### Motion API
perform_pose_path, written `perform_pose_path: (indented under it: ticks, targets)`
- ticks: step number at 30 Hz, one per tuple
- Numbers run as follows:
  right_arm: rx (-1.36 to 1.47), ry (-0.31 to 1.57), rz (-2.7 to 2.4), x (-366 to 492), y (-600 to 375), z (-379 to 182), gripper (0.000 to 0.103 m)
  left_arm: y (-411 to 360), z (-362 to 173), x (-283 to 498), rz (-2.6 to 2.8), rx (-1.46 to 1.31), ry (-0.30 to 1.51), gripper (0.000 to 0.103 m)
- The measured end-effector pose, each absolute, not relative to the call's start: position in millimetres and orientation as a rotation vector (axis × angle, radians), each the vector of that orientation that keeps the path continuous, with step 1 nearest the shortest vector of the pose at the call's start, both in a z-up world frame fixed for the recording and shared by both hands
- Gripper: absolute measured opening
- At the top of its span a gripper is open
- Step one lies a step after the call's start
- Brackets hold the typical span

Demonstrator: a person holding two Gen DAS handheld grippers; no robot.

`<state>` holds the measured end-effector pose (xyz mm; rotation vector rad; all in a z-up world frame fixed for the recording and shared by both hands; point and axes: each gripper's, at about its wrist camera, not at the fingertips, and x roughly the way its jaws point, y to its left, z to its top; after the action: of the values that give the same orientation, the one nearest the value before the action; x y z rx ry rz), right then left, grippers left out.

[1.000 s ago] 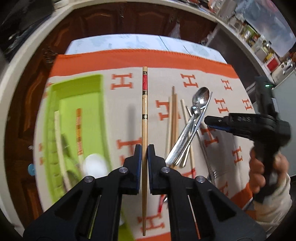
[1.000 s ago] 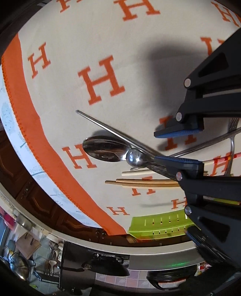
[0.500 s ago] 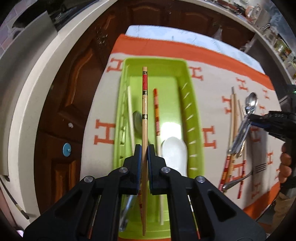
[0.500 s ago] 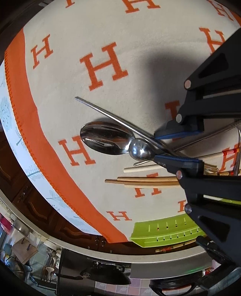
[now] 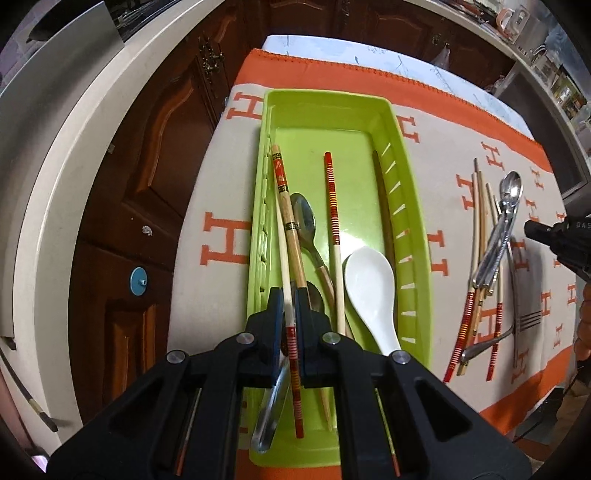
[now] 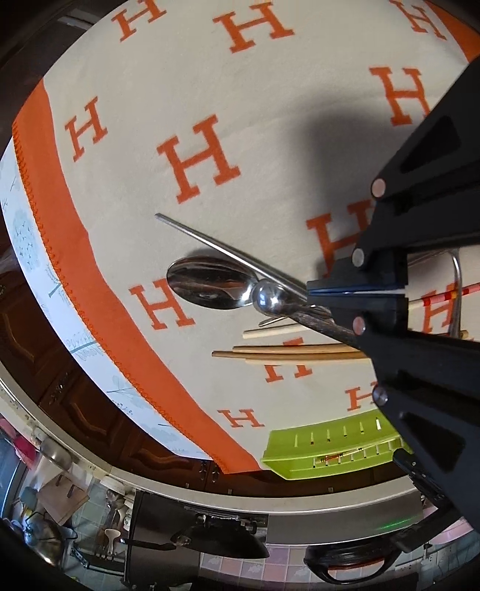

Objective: Organize utensils
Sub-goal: 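Lower the chopstick into the green tray with the left gripper while the right gripper grasps a metal chopstick, then place the metal chopstick into the green tray with the right gripper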

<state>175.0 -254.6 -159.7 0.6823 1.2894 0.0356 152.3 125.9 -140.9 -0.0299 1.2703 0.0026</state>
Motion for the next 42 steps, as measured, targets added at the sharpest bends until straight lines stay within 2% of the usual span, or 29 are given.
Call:
perform_pose_path:
  ticks: [12, 18, 22, 28, 37, 42]
  targets:
    - [0.708, 1.337, 0.017, 187, -243, -173, 0.002, 138, -127, 126, -0.007, -0.093, 1.247, 0.004]
    - [0.681, 1.354, -0.024, 194, -236, -178, 0.014, 144, -128, 118, -0.013, -0.115, 1.246, 0.004]
    - [0.68, 1.34, -0.042, 195, -233, -178, 0.014, 146, -129, 118, -0.014, -0.127, 1.248, 0.004]
    - [0.643, 1.325, -0.073, 190, -235, -171, 0.006, 151, -123, 115, -0.015, -0.14, 1.224, 0.004]
    - [0.666, 1.295, 0.018, 160, -236, -143, 0.006, 160, -110, 106, -0.022, -0.173, 1.18, 0.004]
    - [0.639, 1.27, 0.165, 146, -202, -114, 0.006, 167, -103, 98, -0.009, -0.188, 1.154, 0.004]
